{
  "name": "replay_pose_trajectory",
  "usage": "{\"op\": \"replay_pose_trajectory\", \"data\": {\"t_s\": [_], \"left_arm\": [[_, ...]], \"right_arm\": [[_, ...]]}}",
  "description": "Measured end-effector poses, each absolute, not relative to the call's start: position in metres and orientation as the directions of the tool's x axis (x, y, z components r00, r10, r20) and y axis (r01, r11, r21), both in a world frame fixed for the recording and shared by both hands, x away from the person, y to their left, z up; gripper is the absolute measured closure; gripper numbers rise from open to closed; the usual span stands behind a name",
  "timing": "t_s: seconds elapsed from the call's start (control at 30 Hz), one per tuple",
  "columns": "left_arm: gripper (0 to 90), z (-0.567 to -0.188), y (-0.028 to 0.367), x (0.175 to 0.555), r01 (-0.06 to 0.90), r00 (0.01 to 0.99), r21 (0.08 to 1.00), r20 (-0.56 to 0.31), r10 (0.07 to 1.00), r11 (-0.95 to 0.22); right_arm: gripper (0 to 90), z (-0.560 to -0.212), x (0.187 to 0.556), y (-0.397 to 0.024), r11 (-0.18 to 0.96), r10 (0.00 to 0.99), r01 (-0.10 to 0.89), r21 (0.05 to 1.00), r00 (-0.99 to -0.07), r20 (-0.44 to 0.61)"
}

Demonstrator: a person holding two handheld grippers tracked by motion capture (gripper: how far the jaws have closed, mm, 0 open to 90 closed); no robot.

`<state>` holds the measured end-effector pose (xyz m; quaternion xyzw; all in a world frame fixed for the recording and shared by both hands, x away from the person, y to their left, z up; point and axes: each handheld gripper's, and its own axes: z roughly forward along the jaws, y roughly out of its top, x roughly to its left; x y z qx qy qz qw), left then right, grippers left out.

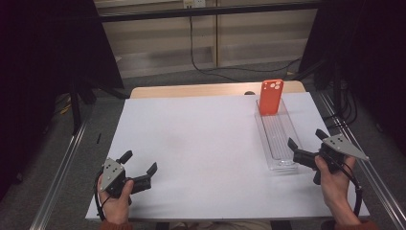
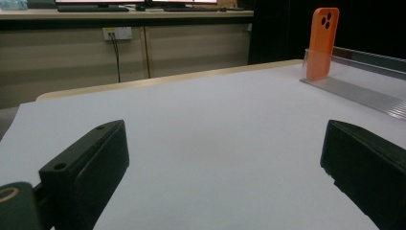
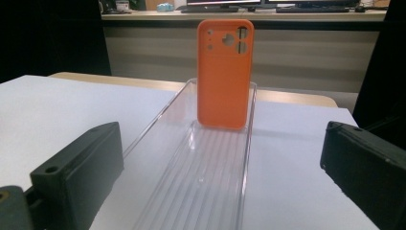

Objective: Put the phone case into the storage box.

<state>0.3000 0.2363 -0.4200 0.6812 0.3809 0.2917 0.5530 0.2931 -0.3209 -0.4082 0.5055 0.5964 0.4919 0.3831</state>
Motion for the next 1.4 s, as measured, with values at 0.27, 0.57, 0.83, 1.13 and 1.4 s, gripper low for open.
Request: {"op": "replay_pose_trajectory", "data": {"t_s": [0.27, 0.57, 0.83, 1.13, 1.4], "left_arm": [[2.6, -0.420, 0.236, 0.299, 0.197, 0.539, 0.976, -0.029, 0.842, -0.093], [2.6, -0.420, 0.237, 0.297, 0.201, 0.535, 0.976, -0.036, 0.844, -0.086], [2.6, -0.420, 0.239, 0.295, 0.202, 0.529, 0.976, -0.042, 0.848, -0.078], [2.6, -0.421, 0.242, 0.292, 0.212, 0.526, 0.974, -0.046, 0.849, -0.078], [2.6, -0.422, 0.241, 0.293, 0.219, 0.537, 0.972, -0.052, 0.842, -0.079]], "right_arm": [[0.0, -0.417, 0.277, -0.321, 0.001, 0.980, 0.231, 0.973, -0.192, 0.044], [0.0, -0.423, 0.259, -0.321, 0.005, 0.983, 0.225, 0.974, -0.178, 0.036], [0.0, -0.428, 0.247, -0.328, -0.033, 0.986, 0.238, 0.971, -0.150, 0.070], [0.0, -0.434, 0.236, -0.330, 0.010, 0.991, 0.234, 0.972, -0.131, 0.022], [0.0, -0.435, 0.234, -0.333, 0.003, 0.993, 0.229, 0.973, -0.119, 0.025]]}}
